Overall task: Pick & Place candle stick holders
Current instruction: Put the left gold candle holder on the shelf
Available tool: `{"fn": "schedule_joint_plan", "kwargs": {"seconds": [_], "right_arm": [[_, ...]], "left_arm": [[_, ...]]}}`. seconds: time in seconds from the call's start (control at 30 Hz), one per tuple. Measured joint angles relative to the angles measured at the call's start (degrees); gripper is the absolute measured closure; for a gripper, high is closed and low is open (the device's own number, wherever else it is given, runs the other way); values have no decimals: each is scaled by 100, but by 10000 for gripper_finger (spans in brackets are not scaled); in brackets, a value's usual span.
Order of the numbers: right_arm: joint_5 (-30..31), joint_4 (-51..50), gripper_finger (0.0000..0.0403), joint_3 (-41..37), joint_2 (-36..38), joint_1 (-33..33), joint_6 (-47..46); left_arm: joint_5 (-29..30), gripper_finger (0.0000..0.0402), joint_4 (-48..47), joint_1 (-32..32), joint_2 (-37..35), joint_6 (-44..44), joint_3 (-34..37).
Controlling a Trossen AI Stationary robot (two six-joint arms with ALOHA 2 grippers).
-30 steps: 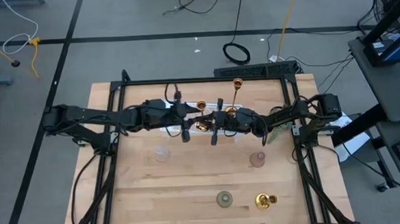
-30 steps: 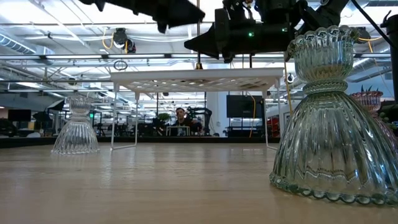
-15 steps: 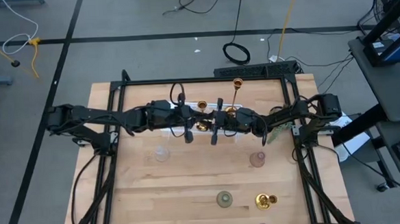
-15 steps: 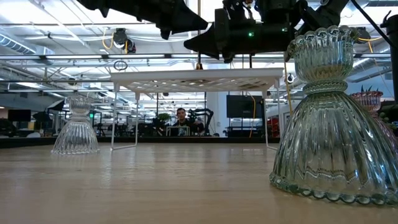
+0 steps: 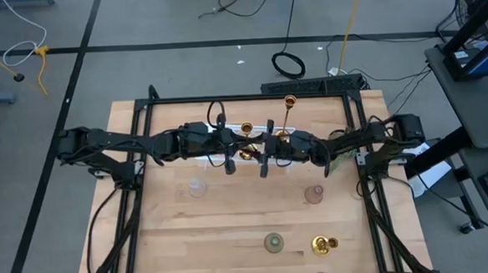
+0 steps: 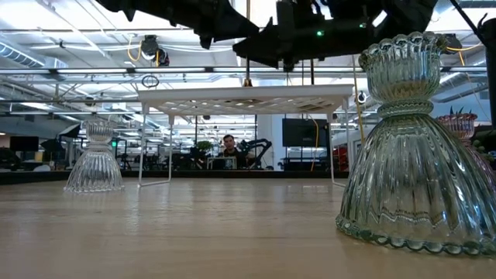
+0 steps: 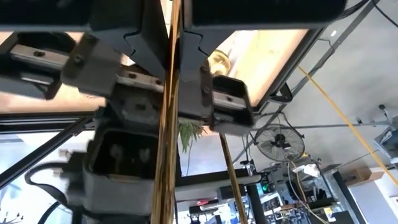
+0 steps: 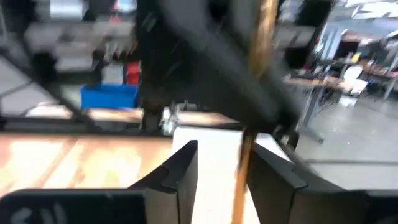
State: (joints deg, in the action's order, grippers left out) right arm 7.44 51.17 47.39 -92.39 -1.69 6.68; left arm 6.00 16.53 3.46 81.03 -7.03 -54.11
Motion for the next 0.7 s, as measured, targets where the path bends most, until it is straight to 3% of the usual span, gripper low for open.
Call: {"fn": "schedule_joint_plan", "kwargs": {"seconds": [0.23, 0.5, 0.7], "right_arm": [[175, -620, 263, -232, 493, 291, -120], [1191, -1263, 267, -722, 1208, 634, -128], [1204, -1326, 268, -1194, 1787, 853, -149]], "left_arm": [[-87, 379, 35, -7, 0, 46, 2], [2, 386, 190, 9, 0, 3, 2], [-17, 382, 619, 93, 25, 34, 2]]}}
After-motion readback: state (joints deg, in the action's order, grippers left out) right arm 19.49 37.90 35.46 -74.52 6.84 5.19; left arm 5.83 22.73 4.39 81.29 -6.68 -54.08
